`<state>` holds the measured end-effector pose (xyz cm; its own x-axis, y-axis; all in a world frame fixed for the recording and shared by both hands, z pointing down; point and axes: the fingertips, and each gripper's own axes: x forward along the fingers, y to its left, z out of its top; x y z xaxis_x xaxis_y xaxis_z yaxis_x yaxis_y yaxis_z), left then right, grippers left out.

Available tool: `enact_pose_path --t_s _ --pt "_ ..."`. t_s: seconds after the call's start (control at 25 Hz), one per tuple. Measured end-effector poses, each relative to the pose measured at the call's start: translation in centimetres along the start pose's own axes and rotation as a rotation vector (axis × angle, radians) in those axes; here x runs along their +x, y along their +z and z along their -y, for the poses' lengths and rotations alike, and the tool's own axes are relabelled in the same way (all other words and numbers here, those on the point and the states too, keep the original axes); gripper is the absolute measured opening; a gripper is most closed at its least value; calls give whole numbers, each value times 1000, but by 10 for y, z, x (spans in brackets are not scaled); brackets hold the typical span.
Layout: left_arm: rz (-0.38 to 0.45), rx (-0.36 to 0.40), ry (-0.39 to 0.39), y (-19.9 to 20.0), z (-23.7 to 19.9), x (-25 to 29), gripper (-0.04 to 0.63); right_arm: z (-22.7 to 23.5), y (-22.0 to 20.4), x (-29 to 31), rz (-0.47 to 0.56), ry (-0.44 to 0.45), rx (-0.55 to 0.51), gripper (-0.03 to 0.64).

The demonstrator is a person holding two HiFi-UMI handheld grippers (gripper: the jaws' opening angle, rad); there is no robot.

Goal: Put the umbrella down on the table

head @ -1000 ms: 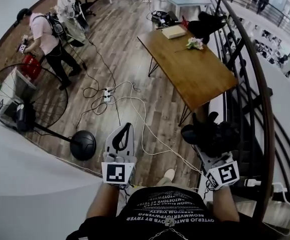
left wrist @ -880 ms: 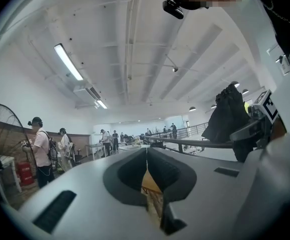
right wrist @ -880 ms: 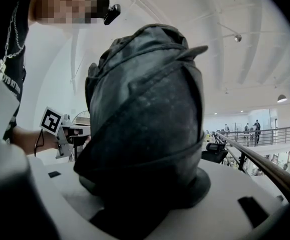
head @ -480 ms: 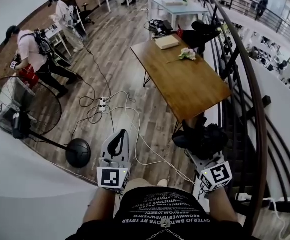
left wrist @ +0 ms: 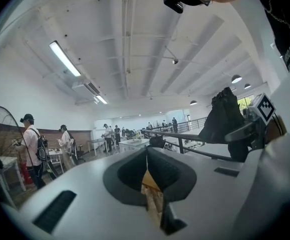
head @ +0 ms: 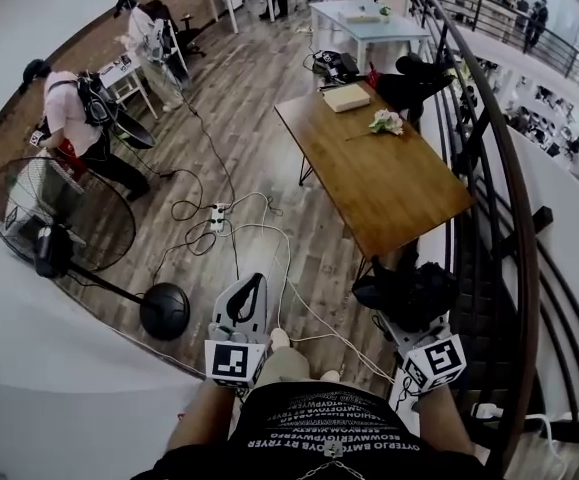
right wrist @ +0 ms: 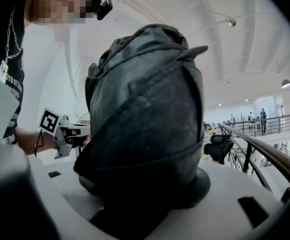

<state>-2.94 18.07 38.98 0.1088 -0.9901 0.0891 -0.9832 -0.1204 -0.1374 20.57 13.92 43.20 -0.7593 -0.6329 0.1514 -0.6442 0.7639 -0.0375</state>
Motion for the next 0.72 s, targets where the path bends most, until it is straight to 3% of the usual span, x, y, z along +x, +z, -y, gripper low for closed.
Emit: enact_pose_path --t_s 0.36,0.72 --pt "-24 -6 -25 -12 -9 20 29 12 -12 19 -25 -30 33 279" --pt "-43 -6 -70 -31 -38 62 29 12 -8 80 -29 -20 38 279"
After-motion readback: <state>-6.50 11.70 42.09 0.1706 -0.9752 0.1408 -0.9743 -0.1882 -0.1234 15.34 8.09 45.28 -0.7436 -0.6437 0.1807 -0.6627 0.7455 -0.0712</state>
